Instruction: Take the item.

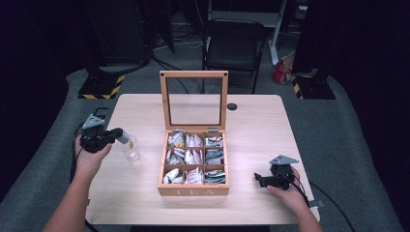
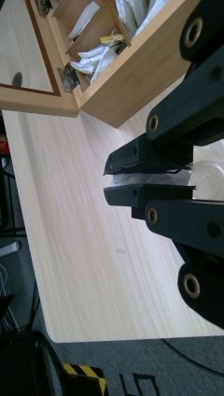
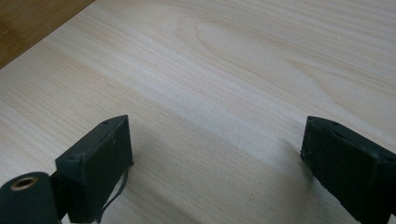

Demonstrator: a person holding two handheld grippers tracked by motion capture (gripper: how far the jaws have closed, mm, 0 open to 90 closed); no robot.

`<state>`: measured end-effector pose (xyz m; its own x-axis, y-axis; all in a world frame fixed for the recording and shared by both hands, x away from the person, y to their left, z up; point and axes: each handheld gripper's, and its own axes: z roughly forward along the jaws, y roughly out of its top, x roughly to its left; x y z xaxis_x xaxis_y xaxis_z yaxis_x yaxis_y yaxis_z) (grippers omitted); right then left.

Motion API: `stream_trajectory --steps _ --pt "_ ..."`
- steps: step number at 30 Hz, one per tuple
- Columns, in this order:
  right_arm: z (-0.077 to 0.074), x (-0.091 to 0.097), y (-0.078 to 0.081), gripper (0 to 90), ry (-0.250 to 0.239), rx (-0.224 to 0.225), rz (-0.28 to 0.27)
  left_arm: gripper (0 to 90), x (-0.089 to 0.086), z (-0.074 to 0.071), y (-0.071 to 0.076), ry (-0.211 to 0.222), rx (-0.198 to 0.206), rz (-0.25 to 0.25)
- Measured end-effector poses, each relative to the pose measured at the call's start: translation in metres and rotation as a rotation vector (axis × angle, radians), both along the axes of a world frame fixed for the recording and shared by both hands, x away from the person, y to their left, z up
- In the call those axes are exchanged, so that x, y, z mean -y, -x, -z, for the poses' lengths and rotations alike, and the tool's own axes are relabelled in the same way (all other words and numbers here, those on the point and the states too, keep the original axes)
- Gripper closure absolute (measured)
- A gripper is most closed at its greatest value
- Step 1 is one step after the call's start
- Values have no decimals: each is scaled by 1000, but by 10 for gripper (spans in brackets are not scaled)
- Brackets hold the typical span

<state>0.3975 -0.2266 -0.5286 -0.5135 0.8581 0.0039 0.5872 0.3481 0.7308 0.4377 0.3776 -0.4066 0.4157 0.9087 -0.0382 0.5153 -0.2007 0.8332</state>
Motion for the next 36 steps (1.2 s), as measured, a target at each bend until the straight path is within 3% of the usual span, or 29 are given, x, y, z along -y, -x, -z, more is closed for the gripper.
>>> stream_trajectory --steps 16,24,31,36 --pt "0 0 0 83 0 0 0 779 2 7 -2 -14 -26 9" --pt "0 0 0 83 0 0 0 730 2 6 -1 2 -23 4" --pt "0 0 0 82 -2 -2 2 666 8 3 3 21 -7 28" --pt "0 0 0 82 -1 0 0 603 16 2 5 44 -18 55"
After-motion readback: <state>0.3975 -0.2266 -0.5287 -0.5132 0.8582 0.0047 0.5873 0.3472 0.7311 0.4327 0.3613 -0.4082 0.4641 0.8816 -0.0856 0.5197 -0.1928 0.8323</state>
